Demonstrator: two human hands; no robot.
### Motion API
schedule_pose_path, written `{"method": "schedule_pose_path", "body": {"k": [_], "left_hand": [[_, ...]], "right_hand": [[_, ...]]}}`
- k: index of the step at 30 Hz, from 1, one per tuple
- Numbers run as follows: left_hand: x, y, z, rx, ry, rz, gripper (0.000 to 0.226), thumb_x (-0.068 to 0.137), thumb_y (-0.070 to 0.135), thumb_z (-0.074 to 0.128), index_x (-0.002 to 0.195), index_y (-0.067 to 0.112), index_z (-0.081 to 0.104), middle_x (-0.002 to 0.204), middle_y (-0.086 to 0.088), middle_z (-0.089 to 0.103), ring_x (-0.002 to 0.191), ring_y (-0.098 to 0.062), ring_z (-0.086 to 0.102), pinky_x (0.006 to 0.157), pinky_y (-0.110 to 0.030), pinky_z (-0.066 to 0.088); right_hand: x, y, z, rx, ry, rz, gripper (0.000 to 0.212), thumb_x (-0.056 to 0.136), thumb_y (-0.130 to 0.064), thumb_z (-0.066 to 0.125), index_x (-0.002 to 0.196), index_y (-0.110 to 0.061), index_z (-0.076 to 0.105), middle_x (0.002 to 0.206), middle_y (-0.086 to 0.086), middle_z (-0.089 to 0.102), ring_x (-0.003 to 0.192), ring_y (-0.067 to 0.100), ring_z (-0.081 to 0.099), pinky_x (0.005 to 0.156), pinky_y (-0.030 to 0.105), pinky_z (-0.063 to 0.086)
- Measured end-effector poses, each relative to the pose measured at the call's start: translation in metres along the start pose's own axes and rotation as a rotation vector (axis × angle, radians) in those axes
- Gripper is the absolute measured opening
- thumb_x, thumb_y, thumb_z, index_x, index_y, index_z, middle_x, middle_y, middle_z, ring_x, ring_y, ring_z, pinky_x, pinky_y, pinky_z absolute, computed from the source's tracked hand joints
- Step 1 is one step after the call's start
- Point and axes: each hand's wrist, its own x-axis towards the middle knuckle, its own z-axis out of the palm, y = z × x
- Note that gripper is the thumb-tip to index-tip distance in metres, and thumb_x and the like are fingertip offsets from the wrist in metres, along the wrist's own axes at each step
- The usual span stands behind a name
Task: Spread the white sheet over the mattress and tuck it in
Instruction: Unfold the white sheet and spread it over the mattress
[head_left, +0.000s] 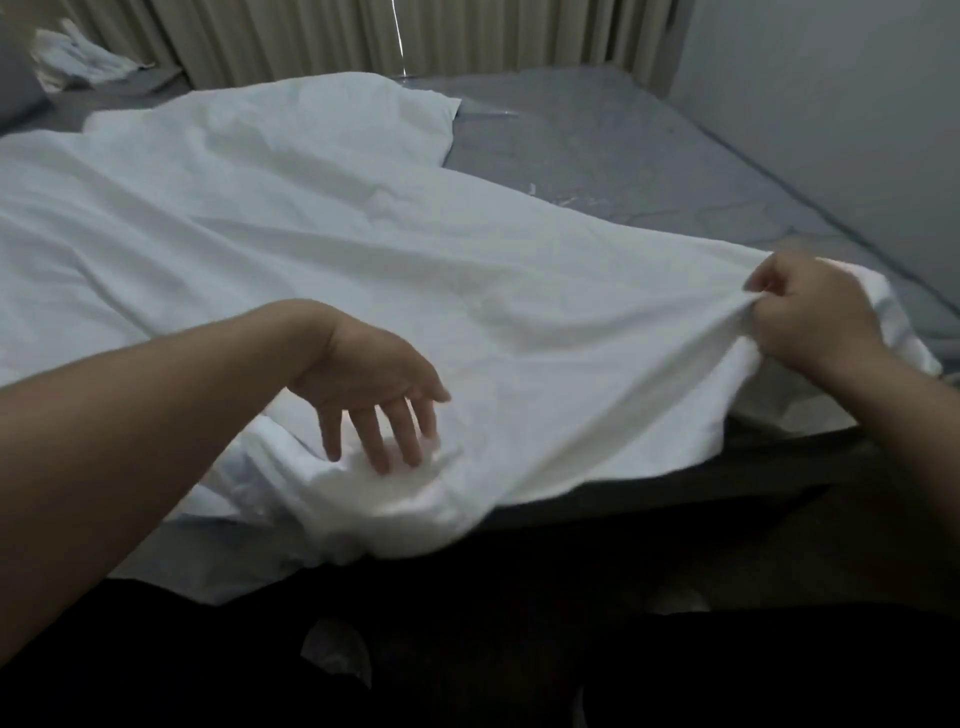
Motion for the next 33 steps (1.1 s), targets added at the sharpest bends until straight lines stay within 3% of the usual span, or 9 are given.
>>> {"method": "schedule_pose_path", "body": {"k": [3, 5, 8, 12, 21, 24, 27, 30, 33], "left_hand": [[0.024, 0.017, 0.032, 0.220, 0.057, -0.020, 0.044, 0.096, 0.056, 0.060, 0.120, 0.021, 0.069, 0.118, 0.002, 0.075, 0.108, -0.021, 0.072, 0.097, -0.057, 0.054], [0.038, 0.033, 0.044, 0.219, 0.199, 0.138, 0.031, 0.099, 0.045, 0.063, 0.113, 0.018, 0.068, 0.109, 0.000, 0.076, 0.100, -0.018, 0.075, 0.088, -0.047, 0.060], [0.044, 0.061, 0.046, 0.191, 0.451, 0.376, 0.013, 0.100, 0.029, 0.060, 0.106, 0.020, 0.067, 0.102, 0.001, 0.075, 0.091, -0.013, 0.075, 0.081, -0.040, 0.062], [0.043, 0.104, 0.040, 0.405, 0.769, 0.509, 0.019, 0.098, 0.026, 0.056, 0.112, 0.020, 0.068, 0.107, 0.007, 0.070, 0.093, -0.013, 0.064, 0.080, -0.029, 0.052], [0.139, 0.218, 0.010, 0.506, 0.882, 0.523, 0.039, 0.095, 0.032, 0.056, 0.133, 0.028, 0.058, 0.138, 0.002, 0.053, 0.121, -0.021, 0.056, 0.101, -0.039, 0.047], [0.178, 0.259, -0.002, 0.494, 0.904, 0.538, 0.051, 0.094, 0.025, 0.053, 0.145, 0.025, 0.049, 0.151, 0.000, 0.044, 0.139, -0.026, 0.040, 0.112, -0.043, 0.040], [0.204, 0.302, -0.013, 0.514, 0.947, 0.579, 0.055, 0.094, 0.013, 0.044, 0.148, 0.019, 0.045, 0.156, -0.004, 0.039, 0.142, -0.031, 0.033, 0.116, -0.043, 0.033], [0.213, 0.329, -0.024, 0.612, 0.973, 0.593, 0.055, 0.096, 0.018, 0.044, 0.151, 0.024, 0.039, 0.162, -0.003, 0.033, 0.149, -0.028, 0.027, 0.121, -0.052, 0.025], [0.213, 0.342, -0.037, 0.793, 0.918, 0.500, 0.070, 0.095, 0.022, 0.048, 0.158, 0.034, 0.021, 0.165, 0.005, 0.026, 0.154, -0.022, 0.017, 0.123, -0.062, 0.008]], "right_hand": [[-0.022, 0.008, 0.021, -0.391, -0.798, -0.123, 0.010, 0.079, -0.017, 0.063, 0.089, -0.019, 0.066, 0.101, 0.003, 0.070, 0.095, 0.025, 0.062, 0.084, 0.038, 0.050], [-0.037, 0.016, 0.033, -0.320, -1.131, -0.007, 0.026, 0.084, -0.016, 0.066, 0.108, -0.020, 0.074, 0.105, -0.001, 0.074, 0.098, 0.018, 0.070, 0.089, 0.033, 0.056], [-0.038, 0.017, 0.031, 0.020, -0.812, 0.077, 0.018, 0.089, -0.008, 0.067, 0.100, -0.020, 0.076, 0.094, -0.004, 0.078, 0.081, 0.006, 0.074, 0.069, 0.020, 0.055], [-0.007, 0.022, 0.010, 0.168, -0.214, 0.174, 0.014, 0.094, -0.016, 0.058, 0.097, -0.024, 0.070, 0.094, -0.008, 0.071, 0.084, 0.012, 0.065, 0.066, 0.030, 0.049], [0.110, 0.126, 0.005, -0.042, 0.020, 0.350, 0.039, 0.098, -0.034, 0.049, 0.134, -0.021, 0.060, 0.144, 0.015, 0.053, 0.130, 0.039, 0.051, 0.107, 0.048, 0.043], [0.138, 0.159, 0.014, -0.014, -0.058, 0.445, 0.048, 0.102, -0.044, 0.045, 0.138, -0.014, 0.057, 0.147, 0.018, 0.054, 0.132, 0.037, 0.052, 0.106, 0.044, 0.043], [0.164, 0.167, 0.017, 0.139, -0.169, 0.487, 0.046, 0.104, -0.048, 0.045, 0.095, -0.011, 0.070, 0.109, 0.018, 0.072, 0.094, 0.032, 0.065, 0.075, 0.035, 0.045], [0.174, 0.156, 0.013, 0.489, -0.387, 0.571, 0.027, 0.098, -0.029, 0.062, 0.089, -0.007, 0.074, 0.084, 0.016, 0.071, 0.072, 0.027, 0.065, 0.062, 0.035, 0.051], [0.176, 0.141, 0.011, 0.549, -0.750, 0.476, 0.014, 0.095, -0.008, 0.065, 0.098, -0.004, 0.077, 0.095, 0.017, 0.077, 0.078, 0.028, 0.072, 0.066, 0.041, 0.058]]}}
